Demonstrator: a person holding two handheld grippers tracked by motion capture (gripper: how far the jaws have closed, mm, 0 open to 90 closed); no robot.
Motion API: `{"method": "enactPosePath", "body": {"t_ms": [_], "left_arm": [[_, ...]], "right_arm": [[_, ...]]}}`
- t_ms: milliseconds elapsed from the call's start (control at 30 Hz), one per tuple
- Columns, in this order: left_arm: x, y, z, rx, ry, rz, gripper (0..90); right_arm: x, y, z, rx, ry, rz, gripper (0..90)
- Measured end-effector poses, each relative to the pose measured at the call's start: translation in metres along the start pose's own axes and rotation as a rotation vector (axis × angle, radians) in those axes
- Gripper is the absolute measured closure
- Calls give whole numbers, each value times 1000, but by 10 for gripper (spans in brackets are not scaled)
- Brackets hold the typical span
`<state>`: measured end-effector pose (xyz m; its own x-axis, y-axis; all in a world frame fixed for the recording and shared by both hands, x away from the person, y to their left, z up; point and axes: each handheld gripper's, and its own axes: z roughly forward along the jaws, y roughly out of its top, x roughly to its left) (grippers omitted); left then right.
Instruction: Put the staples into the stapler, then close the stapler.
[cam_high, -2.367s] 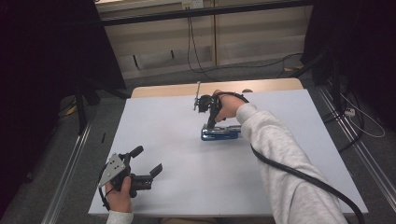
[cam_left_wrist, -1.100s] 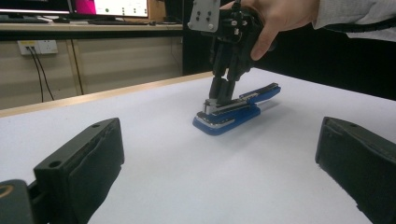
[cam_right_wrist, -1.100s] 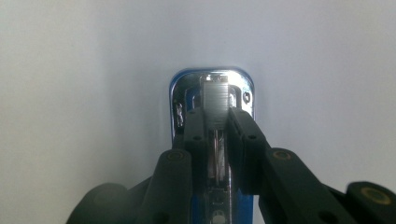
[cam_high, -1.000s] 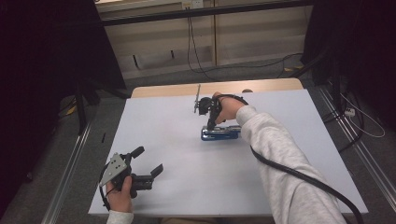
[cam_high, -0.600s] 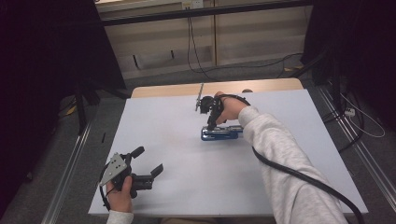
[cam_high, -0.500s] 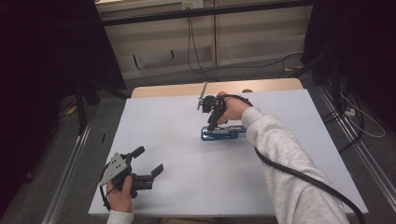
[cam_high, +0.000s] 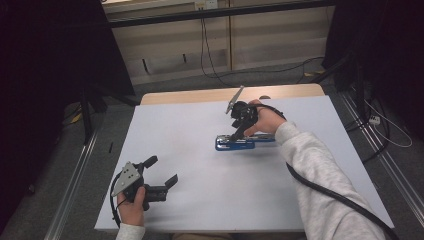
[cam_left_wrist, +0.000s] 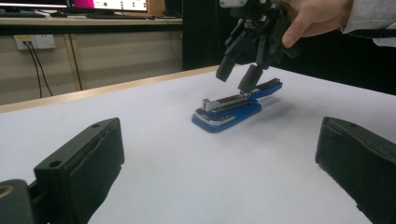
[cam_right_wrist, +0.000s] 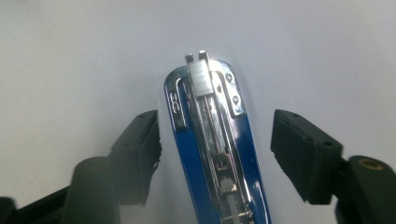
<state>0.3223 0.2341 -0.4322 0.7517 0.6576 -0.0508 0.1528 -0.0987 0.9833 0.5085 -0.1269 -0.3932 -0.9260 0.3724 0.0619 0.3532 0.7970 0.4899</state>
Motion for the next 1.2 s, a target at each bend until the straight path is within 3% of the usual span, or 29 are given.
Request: {"method": "enactPosePath", "body": {"t_ms": [267,500,700,1033,1067,1200], "left_arm": [[-3,3,12,52,-29,-2,12],[-2,2,27,99,-61,-39,13],[1,4,38,113,-63,-83,17],[2,9,52,136,-66,-97,19],[1,10,57,153,-54,-92,17],[0,12,66,161,-66,-97,17]], "right_arm": [[-1,-27,-11,-78,-28,61,241],[-1,-50,-26,-131,-72,120,187],[2,-69,-32,-162,-104,146,158],[11,-94,-39,-223,-128,204,120],[13,-101,-41,-238,-146,223,113],[16,-111,-43,-243,-156,222,107]]}}
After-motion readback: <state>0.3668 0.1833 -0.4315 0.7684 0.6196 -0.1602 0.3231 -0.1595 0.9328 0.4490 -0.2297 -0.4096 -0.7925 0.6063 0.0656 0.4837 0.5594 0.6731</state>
